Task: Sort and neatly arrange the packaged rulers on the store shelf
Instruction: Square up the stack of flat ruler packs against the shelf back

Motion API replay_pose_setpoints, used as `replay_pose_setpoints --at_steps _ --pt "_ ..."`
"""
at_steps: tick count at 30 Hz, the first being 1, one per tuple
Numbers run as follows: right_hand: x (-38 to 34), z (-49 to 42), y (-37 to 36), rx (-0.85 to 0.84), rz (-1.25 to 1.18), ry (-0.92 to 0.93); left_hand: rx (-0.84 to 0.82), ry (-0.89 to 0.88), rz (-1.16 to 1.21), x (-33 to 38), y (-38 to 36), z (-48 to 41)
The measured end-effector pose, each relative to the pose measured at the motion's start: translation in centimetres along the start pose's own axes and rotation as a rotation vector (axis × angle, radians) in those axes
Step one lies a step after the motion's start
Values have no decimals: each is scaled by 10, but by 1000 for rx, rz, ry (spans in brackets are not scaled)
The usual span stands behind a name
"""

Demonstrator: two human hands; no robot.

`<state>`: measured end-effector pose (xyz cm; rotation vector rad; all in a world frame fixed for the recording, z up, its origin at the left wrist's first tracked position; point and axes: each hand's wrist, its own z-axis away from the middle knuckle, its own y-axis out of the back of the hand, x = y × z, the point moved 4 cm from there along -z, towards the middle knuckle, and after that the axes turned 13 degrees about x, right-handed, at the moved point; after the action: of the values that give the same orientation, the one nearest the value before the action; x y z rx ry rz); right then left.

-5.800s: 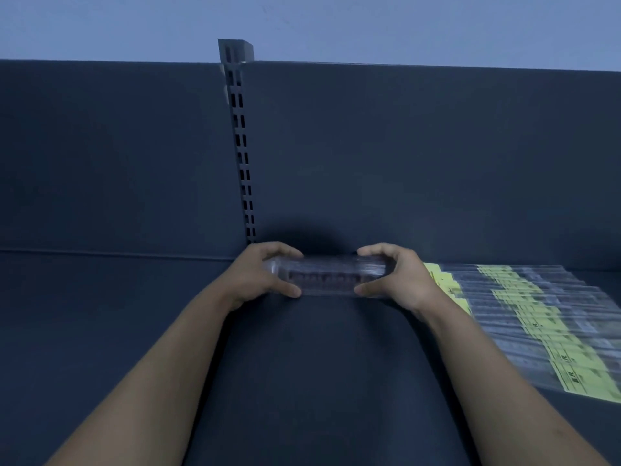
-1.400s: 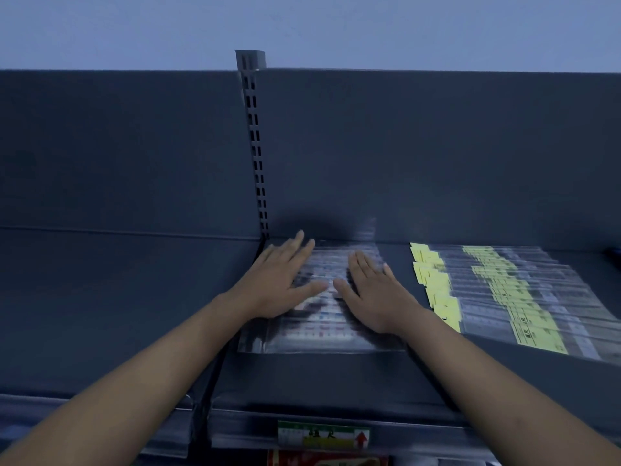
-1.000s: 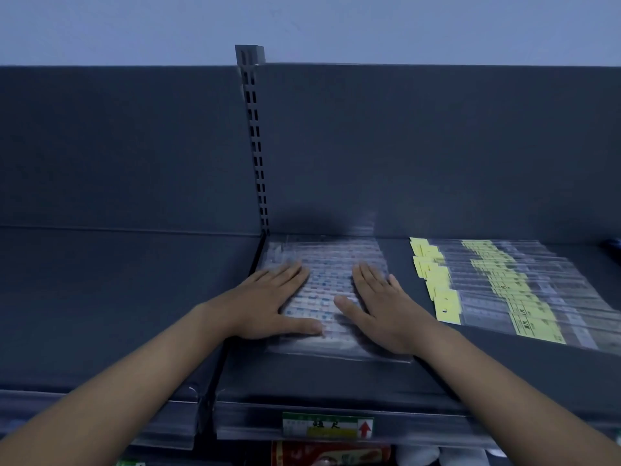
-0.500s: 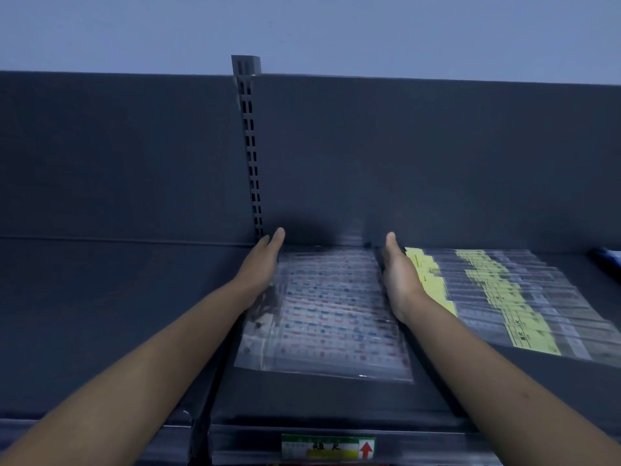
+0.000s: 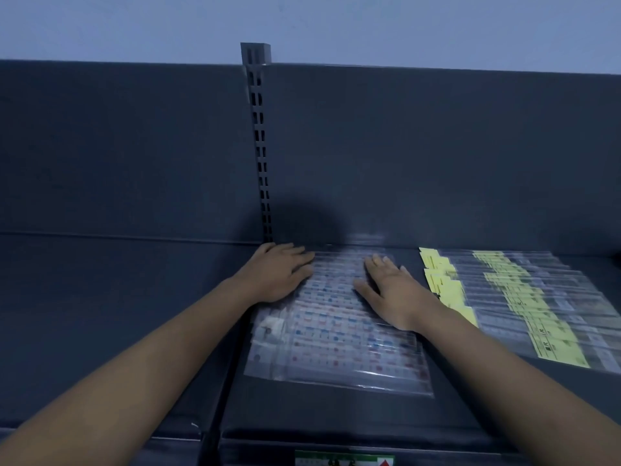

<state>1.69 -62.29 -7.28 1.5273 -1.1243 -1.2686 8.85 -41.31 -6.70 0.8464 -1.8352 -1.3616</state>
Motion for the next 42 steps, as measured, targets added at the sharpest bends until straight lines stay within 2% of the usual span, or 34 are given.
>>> replay_pose_setpoints --at_steps 8,21,25,29,37,40,42 --pt "9 3 0 -96 37 52 -151 1 -11 -2 -6 -4" --pt "9 12 6 -145 48 67 -113 38 47 4 3 16" --pt "15 26 17 -144 -119 58 -119 -82 112 9 17 32" --pt "26 39 18 -133 -56 55 -192 -180 101 20 7 60" --pt "17 40 15 -115 -59 38 -209 -175 136 19 4 72" --pt "19 43 16 -119 -65 22 -162 -107 219 19 7 69" --pt "19 45 15 -129 -60 8 -145 -87 172 18 6 64"
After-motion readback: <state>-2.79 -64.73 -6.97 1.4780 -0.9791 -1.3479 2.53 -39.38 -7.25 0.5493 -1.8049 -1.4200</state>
